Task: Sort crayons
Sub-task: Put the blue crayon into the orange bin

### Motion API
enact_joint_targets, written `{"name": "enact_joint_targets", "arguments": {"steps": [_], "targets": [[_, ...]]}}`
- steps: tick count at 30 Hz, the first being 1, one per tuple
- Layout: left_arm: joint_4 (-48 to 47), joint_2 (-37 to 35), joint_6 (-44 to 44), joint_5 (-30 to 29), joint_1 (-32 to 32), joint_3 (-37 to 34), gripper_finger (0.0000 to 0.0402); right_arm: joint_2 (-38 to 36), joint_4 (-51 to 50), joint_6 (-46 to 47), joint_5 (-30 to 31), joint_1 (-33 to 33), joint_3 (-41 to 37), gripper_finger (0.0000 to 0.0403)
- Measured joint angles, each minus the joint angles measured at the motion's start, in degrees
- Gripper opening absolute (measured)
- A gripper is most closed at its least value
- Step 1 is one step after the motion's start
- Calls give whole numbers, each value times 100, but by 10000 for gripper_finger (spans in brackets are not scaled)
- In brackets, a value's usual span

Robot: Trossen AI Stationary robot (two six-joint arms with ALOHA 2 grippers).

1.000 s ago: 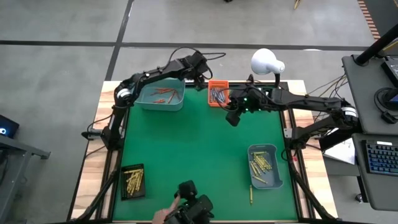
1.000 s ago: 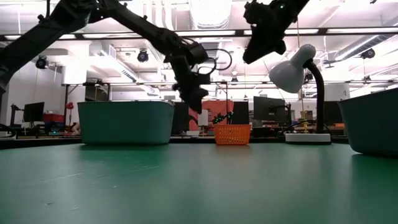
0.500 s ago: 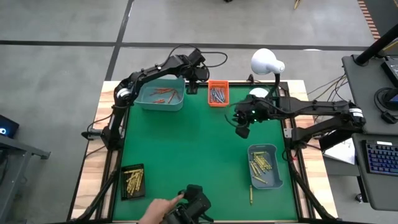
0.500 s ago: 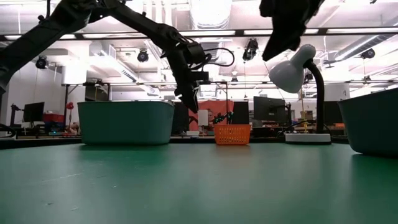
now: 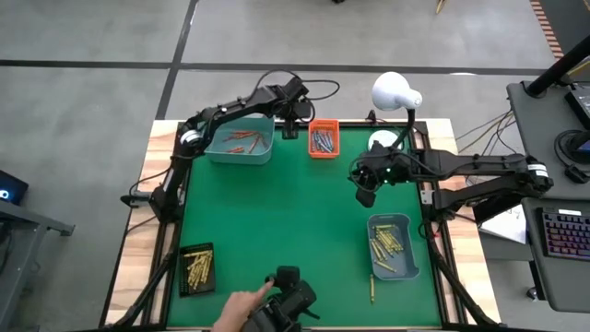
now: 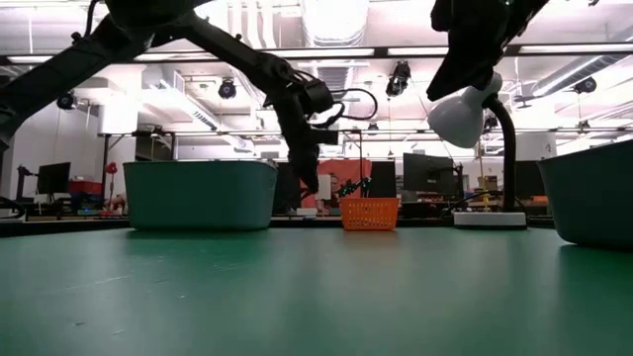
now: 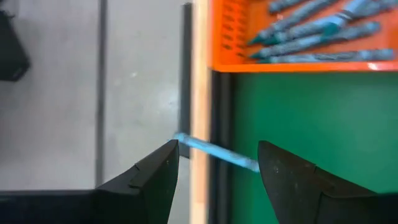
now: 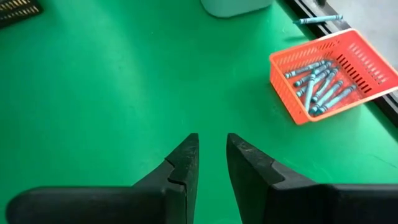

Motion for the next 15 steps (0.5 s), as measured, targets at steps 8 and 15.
{"name": "enact_joint_targets", "arguments": {"steps": [8,15], "targets": [[104,308,-348,-118,109,375,201,90,36,15,5,0,-76,78],[53,580,-359,-129,149,594,201,101,100,17,9,0,-102,70]]}}
